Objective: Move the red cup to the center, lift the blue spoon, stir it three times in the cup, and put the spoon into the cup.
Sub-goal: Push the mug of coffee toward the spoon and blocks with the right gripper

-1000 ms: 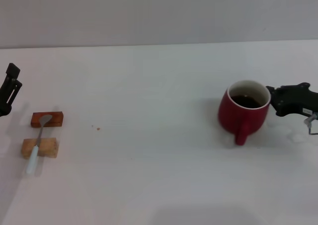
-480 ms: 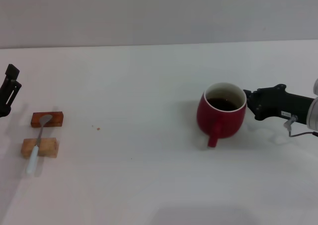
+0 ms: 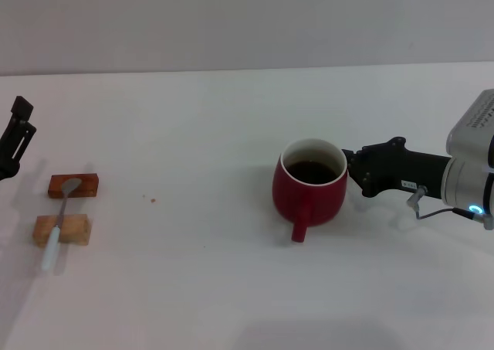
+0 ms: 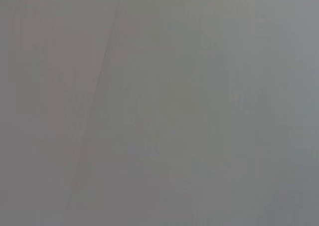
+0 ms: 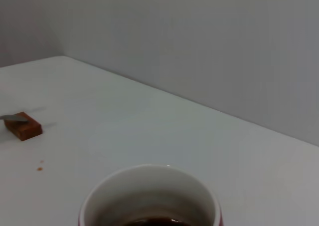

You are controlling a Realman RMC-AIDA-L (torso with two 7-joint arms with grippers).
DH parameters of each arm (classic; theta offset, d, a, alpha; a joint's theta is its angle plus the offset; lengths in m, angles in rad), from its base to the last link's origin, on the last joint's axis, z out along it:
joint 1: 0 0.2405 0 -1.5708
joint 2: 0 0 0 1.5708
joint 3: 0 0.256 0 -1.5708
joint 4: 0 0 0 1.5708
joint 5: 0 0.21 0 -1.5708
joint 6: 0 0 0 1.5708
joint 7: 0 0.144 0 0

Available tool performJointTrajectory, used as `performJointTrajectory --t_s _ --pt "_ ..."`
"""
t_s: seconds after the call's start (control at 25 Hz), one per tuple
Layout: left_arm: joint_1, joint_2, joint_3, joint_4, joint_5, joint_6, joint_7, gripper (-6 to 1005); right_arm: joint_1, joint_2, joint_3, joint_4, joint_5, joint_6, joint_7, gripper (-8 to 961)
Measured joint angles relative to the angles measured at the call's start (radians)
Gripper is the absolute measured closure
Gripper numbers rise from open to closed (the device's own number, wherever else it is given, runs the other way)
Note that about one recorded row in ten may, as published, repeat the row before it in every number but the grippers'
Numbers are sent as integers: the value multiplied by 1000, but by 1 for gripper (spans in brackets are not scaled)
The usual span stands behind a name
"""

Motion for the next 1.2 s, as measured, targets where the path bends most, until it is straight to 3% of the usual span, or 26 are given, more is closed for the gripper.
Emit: performJointTrajectory --t_s 0.84,1.2 --pt "-2 0 1 1 0 0 -1 176 15 13 -38 3 6 -4 -1 890" --pt "11 0 9 -1 0 8 -7 177 -56 11 42 -50 80 -2 -32 867"
